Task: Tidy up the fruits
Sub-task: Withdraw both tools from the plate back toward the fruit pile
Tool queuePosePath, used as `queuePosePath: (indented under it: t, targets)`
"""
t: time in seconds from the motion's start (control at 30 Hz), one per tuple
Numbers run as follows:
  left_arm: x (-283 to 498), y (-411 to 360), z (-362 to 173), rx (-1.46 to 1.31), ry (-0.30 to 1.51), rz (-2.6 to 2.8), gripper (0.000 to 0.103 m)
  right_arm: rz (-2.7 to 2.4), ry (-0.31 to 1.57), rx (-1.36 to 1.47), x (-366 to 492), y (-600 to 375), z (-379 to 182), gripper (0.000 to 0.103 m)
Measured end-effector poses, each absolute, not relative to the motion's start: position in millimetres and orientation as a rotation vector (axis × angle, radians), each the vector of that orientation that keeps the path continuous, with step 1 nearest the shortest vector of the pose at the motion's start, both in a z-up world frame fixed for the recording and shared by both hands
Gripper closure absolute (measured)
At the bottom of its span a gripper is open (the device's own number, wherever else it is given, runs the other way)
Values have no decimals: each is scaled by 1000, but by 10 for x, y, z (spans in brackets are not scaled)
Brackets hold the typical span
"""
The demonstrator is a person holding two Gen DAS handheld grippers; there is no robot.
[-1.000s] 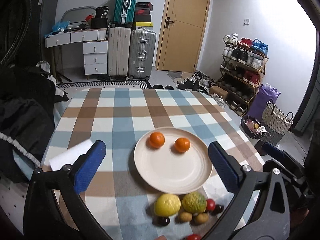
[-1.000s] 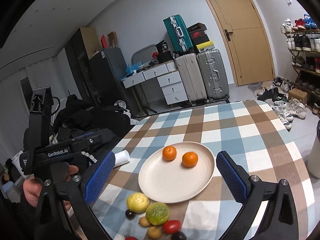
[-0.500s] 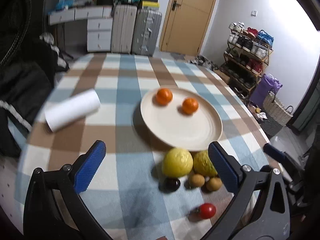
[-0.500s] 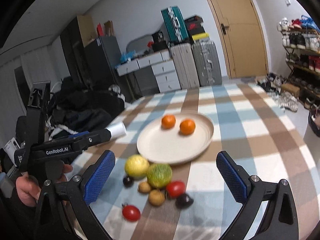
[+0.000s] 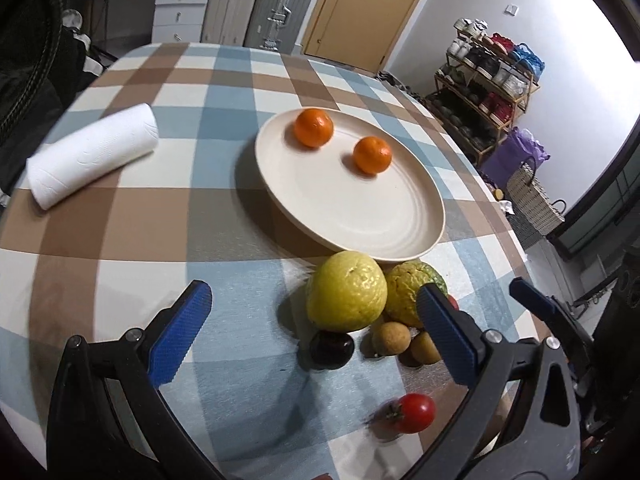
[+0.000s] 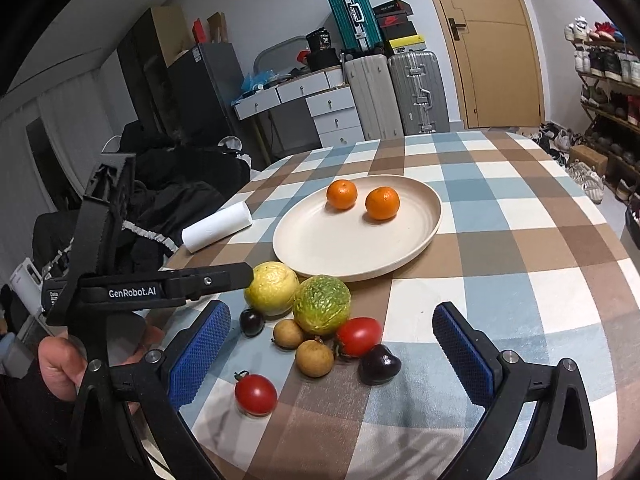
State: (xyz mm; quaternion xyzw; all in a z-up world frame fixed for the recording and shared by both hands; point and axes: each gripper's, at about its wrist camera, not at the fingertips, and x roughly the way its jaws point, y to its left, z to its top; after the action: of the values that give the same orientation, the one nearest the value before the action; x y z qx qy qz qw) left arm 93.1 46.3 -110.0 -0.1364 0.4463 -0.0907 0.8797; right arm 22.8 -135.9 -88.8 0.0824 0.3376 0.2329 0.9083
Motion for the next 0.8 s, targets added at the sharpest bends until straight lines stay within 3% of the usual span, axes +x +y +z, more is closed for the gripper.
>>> queuePosePath:
  t: [0.6,0.8]
  targets:
    - [1217,524,-1300,-419,980,-313,1,484,727,199,373,-1402,-1006,0]
    - [1240,509,-1335,-417,991,-342,19,490,721,202,402,-1384,-994,0]
